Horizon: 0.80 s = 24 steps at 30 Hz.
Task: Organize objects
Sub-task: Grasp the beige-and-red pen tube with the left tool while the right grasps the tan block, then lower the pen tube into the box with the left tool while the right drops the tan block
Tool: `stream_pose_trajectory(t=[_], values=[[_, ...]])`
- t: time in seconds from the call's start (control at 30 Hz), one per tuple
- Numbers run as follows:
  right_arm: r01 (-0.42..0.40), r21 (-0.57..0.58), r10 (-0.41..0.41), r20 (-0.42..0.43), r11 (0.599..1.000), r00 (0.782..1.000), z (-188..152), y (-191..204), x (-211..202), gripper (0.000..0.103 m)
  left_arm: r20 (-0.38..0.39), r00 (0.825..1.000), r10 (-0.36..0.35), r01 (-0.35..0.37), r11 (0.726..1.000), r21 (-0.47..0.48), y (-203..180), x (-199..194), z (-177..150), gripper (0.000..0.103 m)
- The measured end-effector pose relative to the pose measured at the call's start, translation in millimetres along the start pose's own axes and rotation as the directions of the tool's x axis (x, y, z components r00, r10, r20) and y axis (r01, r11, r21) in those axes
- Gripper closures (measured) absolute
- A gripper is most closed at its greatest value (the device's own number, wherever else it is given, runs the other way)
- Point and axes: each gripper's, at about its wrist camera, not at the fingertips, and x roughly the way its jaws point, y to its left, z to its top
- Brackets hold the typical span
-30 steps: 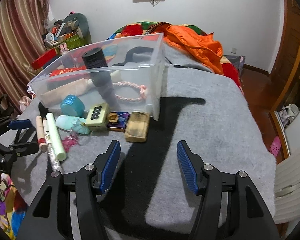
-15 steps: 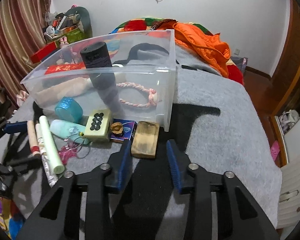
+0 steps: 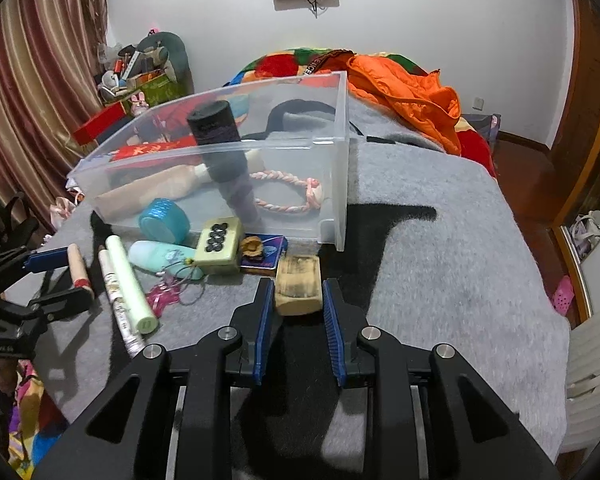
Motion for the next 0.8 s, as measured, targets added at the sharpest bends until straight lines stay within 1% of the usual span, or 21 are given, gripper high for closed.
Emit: stream_pose_trajectory(t=[0.27, 0.53, 0.8], values=[[-0.027, 0.004, 0.027, 0.048, 1.000, 0.998, 2, 7, -21, 0.081, 0.056, 0.998, 0.019, -0.017, 0.999, -0.030, 6, -15, 11, 0.019], [-0.037, -0.005, 0.037, 0.105, 0.999, 0.994, 12, 11, -41, 0.081, 0.134, 0.990, 0.038, -0.036, 0.999, -0.021, 0, -35, 27, 0.019], [-0.042, -0.009, 0.043, 0.169, 0.999, 0.985, 29, 11, -57, 0.081, 0.179, 0.983, 0.036, -0.032, 0.999, -0.024, -3, -47, 39, 0.019]])
